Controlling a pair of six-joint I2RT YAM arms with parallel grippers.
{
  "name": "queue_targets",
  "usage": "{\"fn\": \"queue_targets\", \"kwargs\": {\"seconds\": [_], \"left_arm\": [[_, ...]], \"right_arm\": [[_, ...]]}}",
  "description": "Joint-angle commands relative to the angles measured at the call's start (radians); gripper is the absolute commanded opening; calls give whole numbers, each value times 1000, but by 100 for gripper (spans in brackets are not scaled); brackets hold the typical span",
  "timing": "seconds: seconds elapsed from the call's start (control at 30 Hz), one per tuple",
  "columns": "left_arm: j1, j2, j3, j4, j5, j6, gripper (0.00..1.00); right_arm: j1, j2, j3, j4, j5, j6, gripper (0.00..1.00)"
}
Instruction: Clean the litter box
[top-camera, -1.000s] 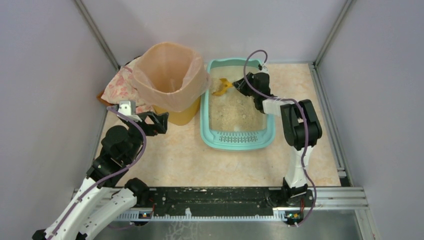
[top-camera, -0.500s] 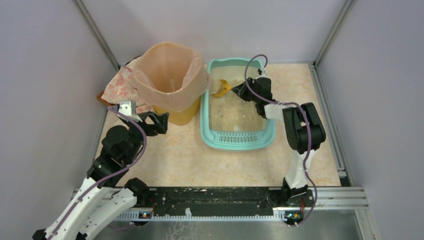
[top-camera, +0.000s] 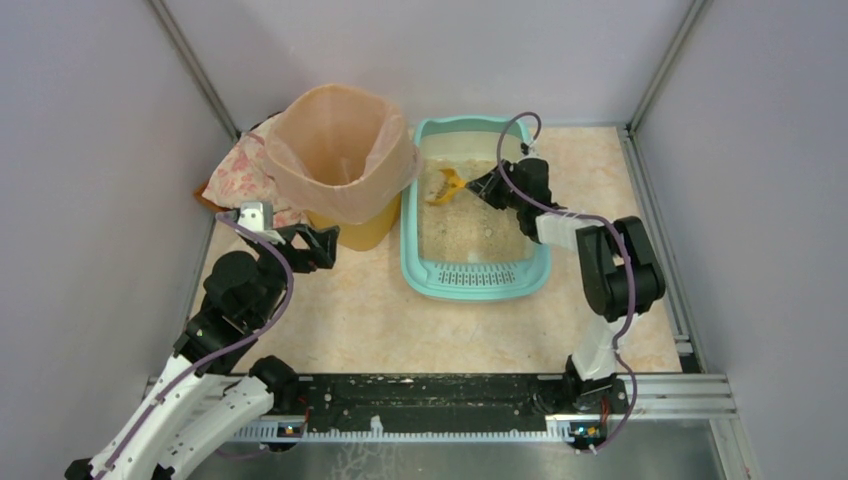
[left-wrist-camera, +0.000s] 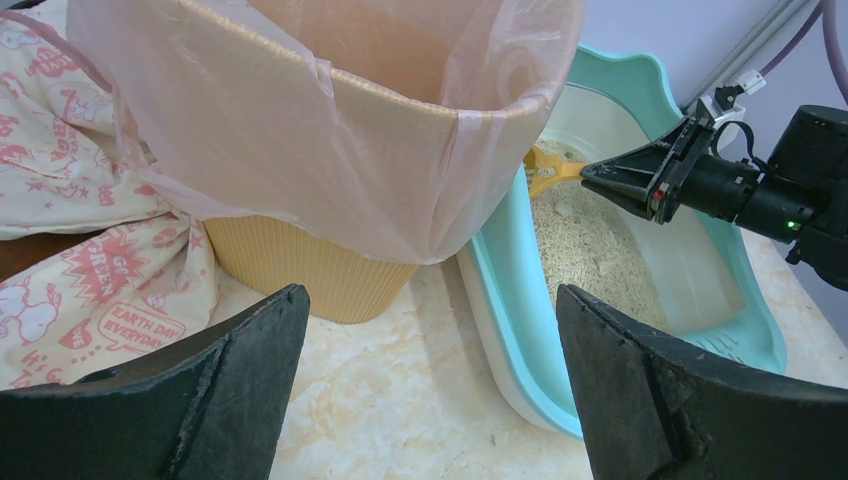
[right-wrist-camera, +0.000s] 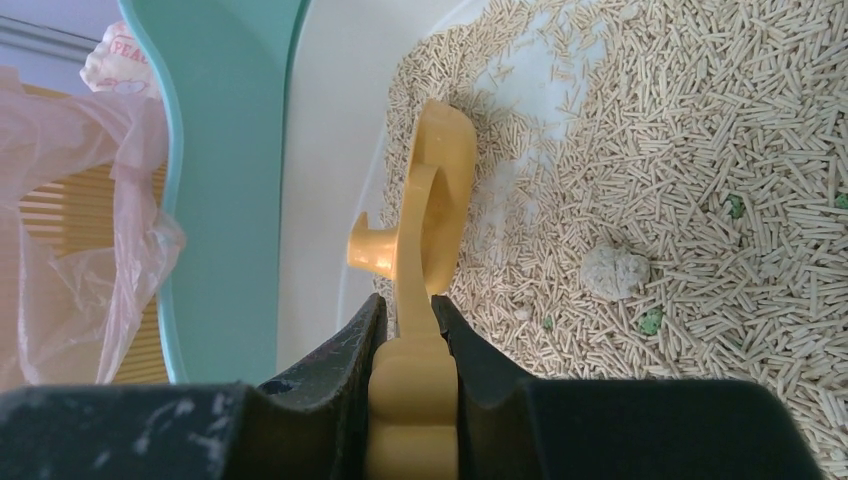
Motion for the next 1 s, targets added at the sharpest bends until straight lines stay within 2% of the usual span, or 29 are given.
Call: {"fn": "queue_targets", "kwargs": {"seconds": [0.0,0.57,0.83,0.97], "left_arm": [[-2,-1,-5,16,20,-1,99],[-2,9,-8,25,37,-6,99],[-2,16,-8,22,42,-5,99],[-3,19,-10,25,48,-7,99]], "right_arm": [[-11,-89,-1,31,-11,4,0],[-62,-229,-86,38,-23,12,0],[-128,-350,-201,102,-109,49,0],[-185,-392,-261,183,-204,75,0]]}}
